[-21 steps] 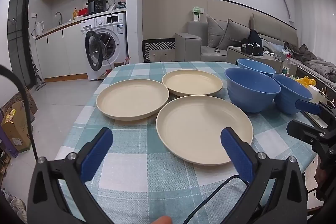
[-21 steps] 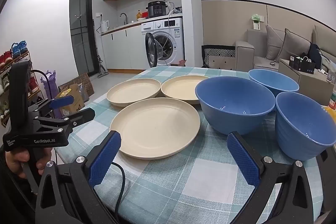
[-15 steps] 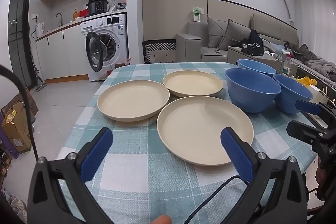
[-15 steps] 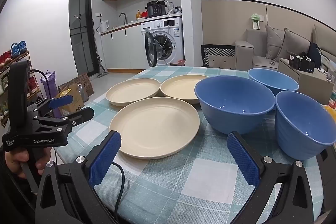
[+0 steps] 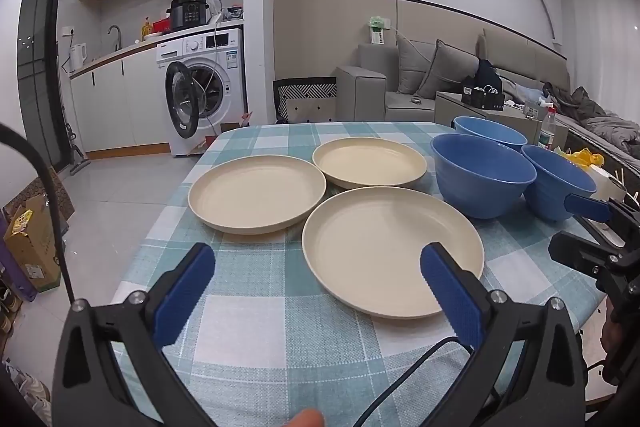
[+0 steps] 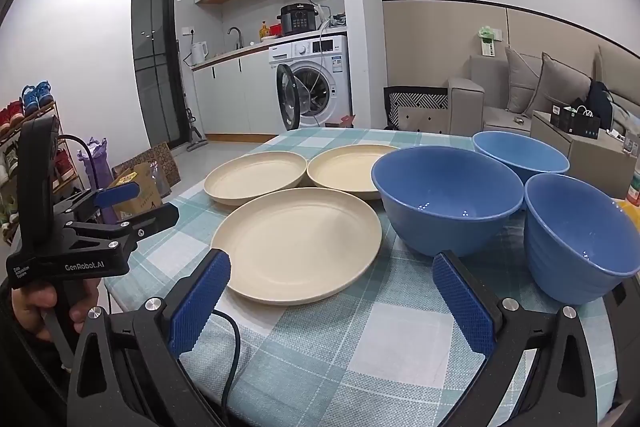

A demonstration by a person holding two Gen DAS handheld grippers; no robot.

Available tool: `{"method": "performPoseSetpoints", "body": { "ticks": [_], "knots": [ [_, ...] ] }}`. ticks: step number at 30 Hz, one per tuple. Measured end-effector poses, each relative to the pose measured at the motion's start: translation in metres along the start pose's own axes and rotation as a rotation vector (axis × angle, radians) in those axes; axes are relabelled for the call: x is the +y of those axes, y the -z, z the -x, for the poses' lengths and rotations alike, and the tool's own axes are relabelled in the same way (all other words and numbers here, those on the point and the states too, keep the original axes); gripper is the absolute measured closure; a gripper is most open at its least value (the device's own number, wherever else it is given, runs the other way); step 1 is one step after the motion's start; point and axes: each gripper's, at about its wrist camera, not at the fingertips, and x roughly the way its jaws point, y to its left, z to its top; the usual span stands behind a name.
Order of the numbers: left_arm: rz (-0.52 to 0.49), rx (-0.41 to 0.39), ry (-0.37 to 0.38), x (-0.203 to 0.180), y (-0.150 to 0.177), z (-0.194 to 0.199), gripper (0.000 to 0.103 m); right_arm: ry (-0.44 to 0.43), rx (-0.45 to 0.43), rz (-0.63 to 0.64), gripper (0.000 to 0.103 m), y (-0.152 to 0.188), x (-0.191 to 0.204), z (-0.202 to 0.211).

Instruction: Organize plates and bowls

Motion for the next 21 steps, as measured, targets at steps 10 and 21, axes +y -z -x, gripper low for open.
{"method": "performPoseSetpoints", "body": {
  "ticks": [10, 21],
  "knots": [
    [0.002, -0.002, 0.0, 0.0016, -0.0006, -0.0005, 0.0, -0.001, -0.002, 0.0, 0.0, -0.0004, -0.0022, -0.0008],
    [0.003, -0.003, 0.001, 0.0018, -0.0003, 0.0, 0.0, 0.001, -0.003, -0.001, 0.0, -0.0002, -0.0017, -0.0008]
  ]
}}
